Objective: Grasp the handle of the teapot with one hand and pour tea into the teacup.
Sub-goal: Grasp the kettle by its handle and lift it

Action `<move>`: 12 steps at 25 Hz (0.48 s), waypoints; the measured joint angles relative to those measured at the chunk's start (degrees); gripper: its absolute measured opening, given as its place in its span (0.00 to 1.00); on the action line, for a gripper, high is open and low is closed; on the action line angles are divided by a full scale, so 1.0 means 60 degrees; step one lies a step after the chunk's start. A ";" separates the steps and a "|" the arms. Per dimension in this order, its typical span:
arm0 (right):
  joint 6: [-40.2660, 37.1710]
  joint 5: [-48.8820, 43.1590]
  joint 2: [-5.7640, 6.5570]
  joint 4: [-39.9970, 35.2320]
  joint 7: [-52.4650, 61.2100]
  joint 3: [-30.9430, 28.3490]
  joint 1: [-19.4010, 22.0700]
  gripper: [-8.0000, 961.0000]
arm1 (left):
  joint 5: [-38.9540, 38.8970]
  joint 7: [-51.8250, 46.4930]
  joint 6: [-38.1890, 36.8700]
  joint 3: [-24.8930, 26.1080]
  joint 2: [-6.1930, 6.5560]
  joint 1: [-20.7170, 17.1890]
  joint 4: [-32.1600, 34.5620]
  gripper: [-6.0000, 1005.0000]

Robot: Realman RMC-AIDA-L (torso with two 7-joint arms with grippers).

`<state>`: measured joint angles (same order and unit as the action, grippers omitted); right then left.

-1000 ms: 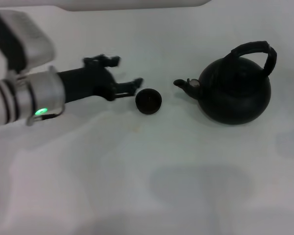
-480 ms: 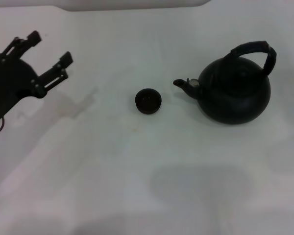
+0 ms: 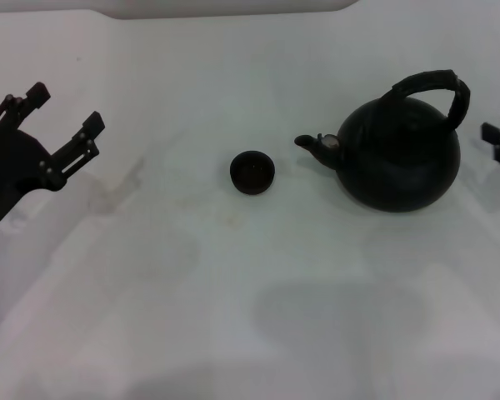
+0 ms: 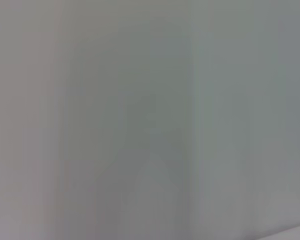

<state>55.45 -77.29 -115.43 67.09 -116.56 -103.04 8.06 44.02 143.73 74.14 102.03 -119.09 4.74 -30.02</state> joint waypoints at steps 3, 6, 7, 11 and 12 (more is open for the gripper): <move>-0.0341 -0.0049 -0.0015 0.0108 0.0068 0.0482 -0.0031 0.41 | -0.0007 0.0026 0.0008 0.0001 0.0000 -0.0019 0.0112 0.85; -0.0692 -0.0052 -0.0018 0.0104 0.0144 0.0805 -0.0135 0.41 | -0.0016 0.0057 0.0023 0.0002 0.0000 -0.0020 0.0256 0.85; -0.0808 -0.0049 -0.0019 0.0079 0.0158 0.0877 -0.0182 0.41 | -0.0028 0.0061 0.0024 0.0002 -0.0001 -0.0016 0.0289 0.85; -0.1120 -0.0018 -0.0022 0.0008 0.0169 0.0971 -0.0382 0.41 | -0.0091 0.0071 0.0030 0.0002 0.0000 0.0000 0.0373 0.85; -0.1162 -0.0014 -0.0023 0.0001 0.0166 0.0973 -0.0427 0.41 | -0.0092 0.0072 0.0034 0.0002 0.0000 -0.0001 0.0375 0.85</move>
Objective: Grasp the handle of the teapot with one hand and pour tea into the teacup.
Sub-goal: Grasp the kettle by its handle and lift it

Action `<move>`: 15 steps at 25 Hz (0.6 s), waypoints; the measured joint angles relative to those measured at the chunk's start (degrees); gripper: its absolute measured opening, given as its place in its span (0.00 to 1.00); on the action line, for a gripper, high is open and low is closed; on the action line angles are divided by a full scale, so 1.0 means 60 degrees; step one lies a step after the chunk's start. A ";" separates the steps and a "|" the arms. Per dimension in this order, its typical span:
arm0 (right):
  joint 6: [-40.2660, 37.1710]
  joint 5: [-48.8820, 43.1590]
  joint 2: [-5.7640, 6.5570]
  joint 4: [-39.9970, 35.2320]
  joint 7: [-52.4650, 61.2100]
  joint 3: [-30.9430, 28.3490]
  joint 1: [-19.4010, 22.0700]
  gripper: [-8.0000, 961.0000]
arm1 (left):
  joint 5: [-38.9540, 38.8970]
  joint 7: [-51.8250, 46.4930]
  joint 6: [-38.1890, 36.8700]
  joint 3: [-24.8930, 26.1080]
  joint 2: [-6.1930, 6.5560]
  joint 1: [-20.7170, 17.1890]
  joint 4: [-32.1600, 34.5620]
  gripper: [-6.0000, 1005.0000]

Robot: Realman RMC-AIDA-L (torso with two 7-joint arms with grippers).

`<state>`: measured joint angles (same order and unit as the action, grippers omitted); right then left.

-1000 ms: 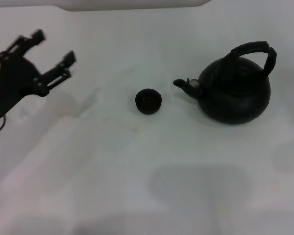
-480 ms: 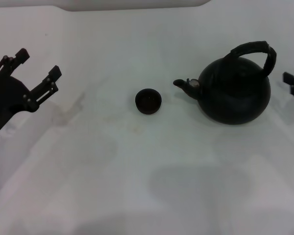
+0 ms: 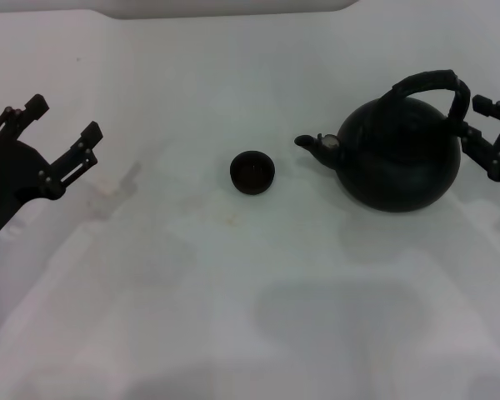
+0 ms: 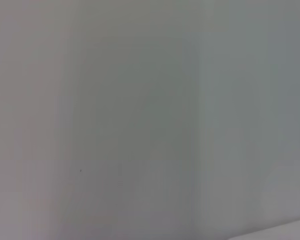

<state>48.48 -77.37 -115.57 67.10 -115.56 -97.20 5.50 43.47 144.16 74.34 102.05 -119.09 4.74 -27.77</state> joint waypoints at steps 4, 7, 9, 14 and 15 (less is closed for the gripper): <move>-0.0169 0.0022 -0.0001 -0.0004 -0.0005 0.0005 -0.0160 0.41 | -0.0019 0.0003 0.0013 0.0000 0.0000 0.0017 0.0001 0.85; -0.0253 0.0022 -0.0004 -0.0021 0.0002 0.0064 -0.0301 0.41 | -0.0024 0.0005 0.0016 -0.0001 0.0000 0.0019 0.0001 0.85; -0.0294 0.0032 -0.0009 -0.0063 -0.0020 0.0144 -0.0359 0.41 | -0.0026 0.0007 0.0017 0.0000 0.0000 0.0019 0.0001 0.85; -0.0324 0.0048 0.0004 -0.0262 -0.0046 0.0194 -0.0515 0.41 | -0.0124 0.0011 0.0017 -0.0001 0.0002 0.0011 0.0000 0.85; -0.0326 0.0050 0.0008 -0.0295 -0.0047 0.0194 -0.0529 0.41 | -0.0135 0.0012 0.0013 -0.0001 0.0007 0.0010 0.0000 0.85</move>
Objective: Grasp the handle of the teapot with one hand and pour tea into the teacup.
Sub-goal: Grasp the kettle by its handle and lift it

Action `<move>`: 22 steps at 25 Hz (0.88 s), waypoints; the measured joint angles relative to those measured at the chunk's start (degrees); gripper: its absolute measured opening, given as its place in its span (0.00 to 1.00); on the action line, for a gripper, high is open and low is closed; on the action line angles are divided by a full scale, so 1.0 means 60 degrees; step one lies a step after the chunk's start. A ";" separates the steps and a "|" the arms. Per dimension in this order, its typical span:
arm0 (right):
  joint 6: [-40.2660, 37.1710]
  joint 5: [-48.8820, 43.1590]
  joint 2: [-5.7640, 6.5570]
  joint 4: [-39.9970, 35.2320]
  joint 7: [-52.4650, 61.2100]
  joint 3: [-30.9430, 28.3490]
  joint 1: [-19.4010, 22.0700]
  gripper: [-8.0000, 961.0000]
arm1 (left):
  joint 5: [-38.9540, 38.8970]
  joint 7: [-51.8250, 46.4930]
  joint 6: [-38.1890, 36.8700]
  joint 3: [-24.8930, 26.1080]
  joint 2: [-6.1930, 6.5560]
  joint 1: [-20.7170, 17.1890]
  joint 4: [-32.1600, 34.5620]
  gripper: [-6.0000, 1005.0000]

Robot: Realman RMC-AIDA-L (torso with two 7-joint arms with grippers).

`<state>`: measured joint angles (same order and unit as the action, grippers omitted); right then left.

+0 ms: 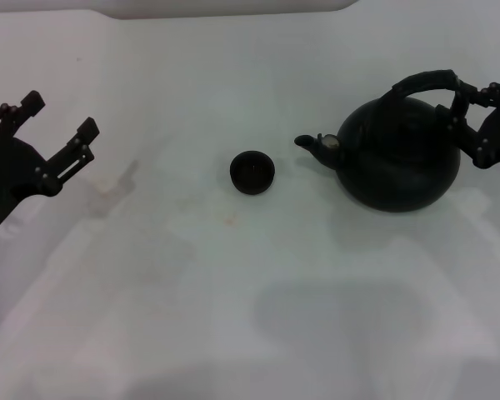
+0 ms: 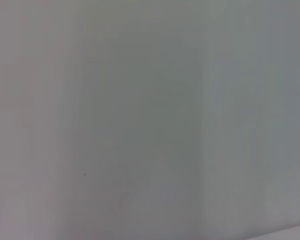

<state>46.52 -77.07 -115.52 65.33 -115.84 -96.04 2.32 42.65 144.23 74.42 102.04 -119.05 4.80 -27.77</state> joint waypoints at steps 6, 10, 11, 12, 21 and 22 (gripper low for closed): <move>-0.0020 0.0001 -0.0028 -0.0061 -0.0013 -0.0042 -0.0014 0.40 | -0.0006 0.0014 -0.0076 0.0000 0.0013 0.0024 -0.0001 0.85; -0.0143 0.0021 -0.0029 -0.0063 -0.0024 -0.0055 -0.0019 0.40 | -0.0006 0.0015 -0.0094 0.0004 0.0026 0.0045 -0.0001 0.85; -0.0159 0.0023 -0.0029 -0.0063 -0.0047 -0.0040 -0.0021 0.37 | -0.0006 0.0014 -0.0094 0.0024 0.0026 0.0047 -0.0001 0.85; -0.0172 0.0039 -0.0030 -0.0068 -0.0108 -0.0022 -0.0021 0.33 | -0.0006 0.0014 -0.0096 0.0048 0.0026 0.0047 0.0000 0.85; -0.0345 0.0834 -0.0038 -0.0317 -0.0806 0.0058 -0.0023 0.19 | -0.0006 0.0014 -0.0114 0.0123 0.0009 0.0039 0.0000 0.85; -0.0327 0.0901 -0.0048 -0.0322 -0.0921 0.0071 -0.0019 0.18 | -0.0006 0.0014 -0.0115 0.0123 0.0009 0.0033 0.0000 0.85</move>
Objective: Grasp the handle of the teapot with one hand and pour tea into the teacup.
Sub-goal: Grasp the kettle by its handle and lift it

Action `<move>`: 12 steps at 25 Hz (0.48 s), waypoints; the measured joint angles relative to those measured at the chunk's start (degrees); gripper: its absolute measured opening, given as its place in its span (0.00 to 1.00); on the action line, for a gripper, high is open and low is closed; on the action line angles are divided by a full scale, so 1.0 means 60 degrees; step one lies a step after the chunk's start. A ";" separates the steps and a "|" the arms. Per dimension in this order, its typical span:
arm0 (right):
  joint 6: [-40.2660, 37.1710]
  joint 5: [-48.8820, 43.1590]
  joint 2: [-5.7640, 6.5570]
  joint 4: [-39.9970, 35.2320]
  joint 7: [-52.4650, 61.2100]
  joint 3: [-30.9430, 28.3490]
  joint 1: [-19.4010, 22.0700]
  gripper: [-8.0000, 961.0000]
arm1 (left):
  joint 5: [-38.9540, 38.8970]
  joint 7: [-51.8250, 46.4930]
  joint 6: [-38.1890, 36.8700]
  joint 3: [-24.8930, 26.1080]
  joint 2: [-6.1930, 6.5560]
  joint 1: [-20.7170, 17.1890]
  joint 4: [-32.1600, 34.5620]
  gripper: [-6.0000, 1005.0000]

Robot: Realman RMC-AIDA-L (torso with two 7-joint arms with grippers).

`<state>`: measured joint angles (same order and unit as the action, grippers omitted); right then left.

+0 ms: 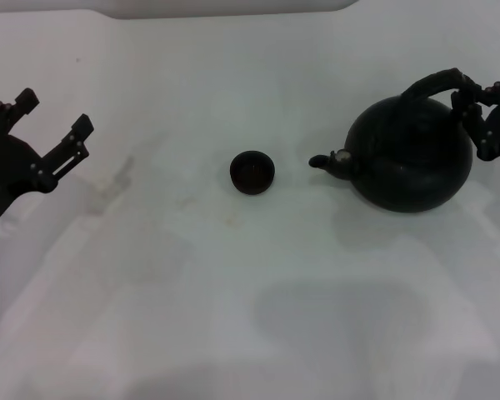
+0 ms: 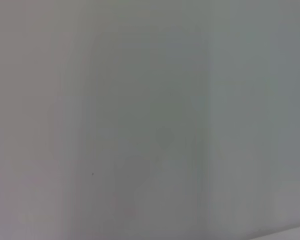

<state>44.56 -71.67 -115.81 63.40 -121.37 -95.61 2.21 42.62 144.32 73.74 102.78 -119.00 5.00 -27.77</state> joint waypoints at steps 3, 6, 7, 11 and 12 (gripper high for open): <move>-0.0001 0.0475 -0.0009 -0.0108 -0.0409 0.0117 0.0027 0.16 | 0.0000 0.0000 0.0000 -0.0002 0.0000 -0.0018 0.0000 0.85; -0.0009 0.1406 -0.0009 -0.0331 -0.1211 0.0325 0.0062 0.15 | 0.0000 0.0000 0.0004 -0.0006 -0.0001 -0.0059 0.0000 0.85; -0.0014 0.1702 -0.0009 -0.0377 -0.1443 0.0395 0.0080 0.15 | 0.0000 0.0000 0.0032 -0.0006 -0.0001 -0.0070 0.0029 0.85; -0.0048 0.2507 0.0009 -0.0412 -0.1906 0.0701 0.0132 0.14 | 0.0001 0.0033 0.0383 0.0170 0.0012 -0.0151 0.0309 0.84; -0.0055 0.2539 0.0012 -0.0360 -0.1906 0.0749 0.0133 0.14 | 0.0001 0.0113 0.0533 0.0247 0.0013 -0.0187 0.0414 0.84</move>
<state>44.23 -56.44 -115.74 61.24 -132.81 -91.12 3.00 42.63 144.99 76.94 104.26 -118.92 3.87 -25.29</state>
